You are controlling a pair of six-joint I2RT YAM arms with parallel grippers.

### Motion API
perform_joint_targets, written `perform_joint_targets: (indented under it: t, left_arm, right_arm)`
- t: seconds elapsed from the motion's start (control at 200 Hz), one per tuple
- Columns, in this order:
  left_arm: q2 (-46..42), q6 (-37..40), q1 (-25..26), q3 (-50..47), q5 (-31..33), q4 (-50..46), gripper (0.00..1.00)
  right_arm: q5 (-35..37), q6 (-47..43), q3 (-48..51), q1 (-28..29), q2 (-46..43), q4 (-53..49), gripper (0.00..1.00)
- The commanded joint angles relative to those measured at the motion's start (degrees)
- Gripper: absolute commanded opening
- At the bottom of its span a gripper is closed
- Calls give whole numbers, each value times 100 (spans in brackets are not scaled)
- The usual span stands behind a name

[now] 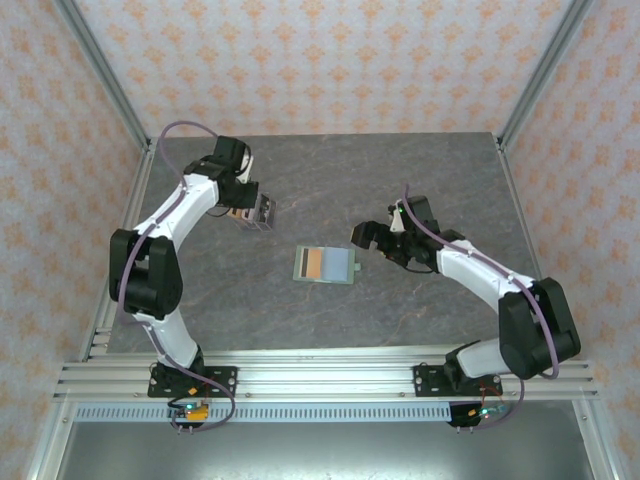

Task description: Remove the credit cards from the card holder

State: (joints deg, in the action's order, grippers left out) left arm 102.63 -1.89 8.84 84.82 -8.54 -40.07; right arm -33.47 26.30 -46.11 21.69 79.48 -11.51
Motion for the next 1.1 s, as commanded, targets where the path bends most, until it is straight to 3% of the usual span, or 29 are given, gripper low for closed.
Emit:
perform_joint_targets:
  t: [0.0,0.541,0.881,1.091]
  left_arm:
    - [232,-168,-50,291,115,-67,0]
    - [616,-147,-49,285,269,29,0]
    - [644,-184,-49,289,247,61,12]
    - [644,-149,-50,255,256,34,12]
  right_arm:
    - [-24,-24,67,-16,-179,91,99]
    - [-23,7,57,-18,-112,98,99]
    - [-14,23,40,-23,-81,71,99]
    - [2,13,21,-16,-78,48,99]
